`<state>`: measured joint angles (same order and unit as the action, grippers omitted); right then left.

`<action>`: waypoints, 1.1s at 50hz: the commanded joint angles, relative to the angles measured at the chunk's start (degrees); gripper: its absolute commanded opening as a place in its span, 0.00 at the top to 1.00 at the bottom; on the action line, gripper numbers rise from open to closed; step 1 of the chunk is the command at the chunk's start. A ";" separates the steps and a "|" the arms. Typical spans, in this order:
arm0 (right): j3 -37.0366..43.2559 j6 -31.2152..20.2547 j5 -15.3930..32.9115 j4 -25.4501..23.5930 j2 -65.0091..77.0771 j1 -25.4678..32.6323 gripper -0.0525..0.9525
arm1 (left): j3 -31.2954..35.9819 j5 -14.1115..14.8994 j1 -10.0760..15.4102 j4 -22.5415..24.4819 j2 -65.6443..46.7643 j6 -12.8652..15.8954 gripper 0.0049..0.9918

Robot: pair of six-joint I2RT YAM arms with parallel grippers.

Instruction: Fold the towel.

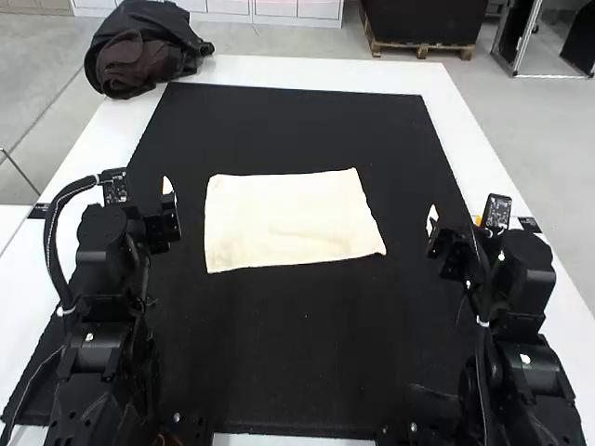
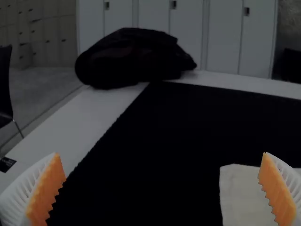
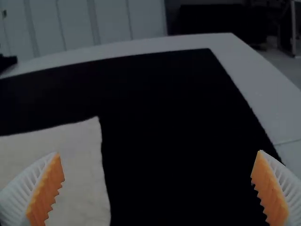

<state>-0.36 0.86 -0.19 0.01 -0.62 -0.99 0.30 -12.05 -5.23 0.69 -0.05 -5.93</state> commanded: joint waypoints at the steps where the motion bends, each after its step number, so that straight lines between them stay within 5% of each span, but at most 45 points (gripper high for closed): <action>1: 0.36 1.77 -0.61 -0.63 0.45 -0.59 0.03 | -0.21 -0.07 -0.04 0.37 0.32 -0.66 0.02; 8: 0.36 2.12 -0.61 -0.71 0.45 -0.15 0.03 | -0.21 0.19 0.14 0.37 0.32 -0.92 0.03; 18: 0.36 1.51 -0.69 0.52 0.45 -0.24 0.03 | -0.21 0.19 0.31 -0.78 0.32 -10.94 0.03; 21: 0.36 -3.85 -0.61 2.98 0.45 -0.24 0.03 | -0.21 0.19 0.49 0.63 0.23 -13.14 0.03; 23: 0.36 -13.70 -0.61 4.56 0.45 -0.24 0.03 | -0.21 0.19 0.49 2.74 0.32 -11.29 0.03; 25: 0.36 -20.46 -0.61 5.79 0.45 -0.24 0.04 | -0.30 0.28 0.49 6.08 0.23 -4.70 0.03; 27: 0.36 -23.01 -0.61 7.99 0.45 -0.15 0.04 | -0.21 0.45 0.58 10.12 0.32 4.70 0.04; 29: 0.36 -24.07 -0.52 10.45 0.45 -0.15 0.04 | -0.21 3.09 0.58 12.67 0.32 8.04 0.04; 31: 0.36 -24.59 0.27 14.14 0.45 -0.06 0.04 | -0.30 7.31 0.58 15.04 0.32 9.01 0.05; 36: -0.87 -24.33 3.09 22.40 0.27 0.20 0.04 | 0.41 11.70 0.49 22.51 0.23 9.27 0.04; 44: -11.77 -19.14 2.12 20.64 -7.29 0.20 0.04 | 9.02 11.79 0.66 23.57 -4.08 9.27 0.03; 55: -29.79 -11.32 0.63 14.49 -33.48 0.20 0.04 | 24.40 10.74 0.40 18.82 -28.69 9.19 0.03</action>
<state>-23.90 -15.29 1.32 16.93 -24.84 -0.99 19.81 -1.45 -4.97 20.78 -19.77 2.35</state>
